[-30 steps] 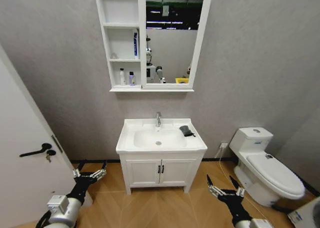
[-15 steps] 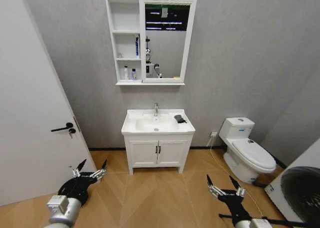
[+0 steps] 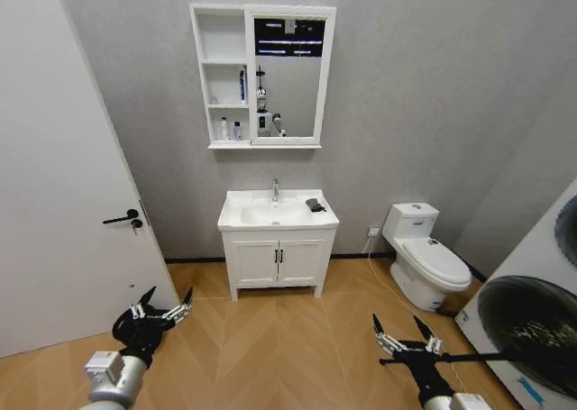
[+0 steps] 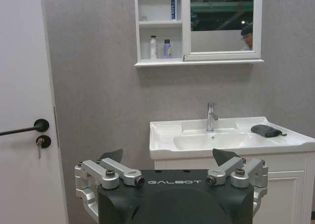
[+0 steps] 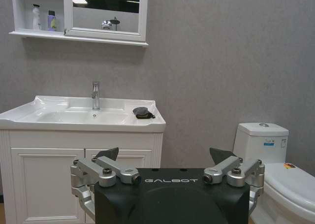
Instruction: Move facial cleanser and shampoo from washbasin to cabinet, then wipe washbasin with towel.
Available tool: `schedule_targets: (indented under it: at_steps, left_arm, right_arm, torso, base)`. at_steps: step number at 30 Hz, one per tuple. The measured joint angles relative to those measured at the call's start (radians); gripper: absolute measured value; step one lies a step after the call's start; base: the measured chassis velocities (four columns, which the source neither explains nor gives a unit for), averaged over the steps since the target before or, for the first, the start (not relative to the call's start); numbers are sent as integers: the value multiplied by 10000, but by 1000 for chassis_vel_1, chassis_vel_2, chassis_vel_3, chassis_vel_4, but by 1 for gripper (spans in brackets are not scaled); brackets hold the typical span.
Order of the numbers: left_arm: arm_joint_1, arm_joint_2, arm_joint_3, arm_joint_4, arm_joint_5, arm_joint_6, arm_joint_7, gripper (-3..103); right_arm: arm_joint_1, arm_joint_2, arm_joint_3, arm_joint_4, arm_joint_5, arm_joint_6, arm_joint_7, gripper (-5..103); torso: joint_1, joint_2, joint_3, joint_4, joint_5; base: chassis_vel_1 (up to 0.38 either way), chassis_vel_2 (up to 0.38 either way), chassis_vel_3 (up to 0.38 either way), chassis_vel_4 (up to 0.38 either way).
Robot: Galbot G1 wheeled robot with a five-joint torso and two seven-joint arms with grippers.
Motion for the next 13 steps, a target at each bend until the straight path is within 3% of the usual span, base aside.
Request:
schedule_targets:
  at_steps: [13]
  left_arm:
    - [2,0,-1,0,0,0,0,100]
  right_arm:
    - [-4,0,0,0,0,0,0,100]
  torso:
    - [-13,7,-5,-3,-2]
  base:
    - [-25,-37,27,41]
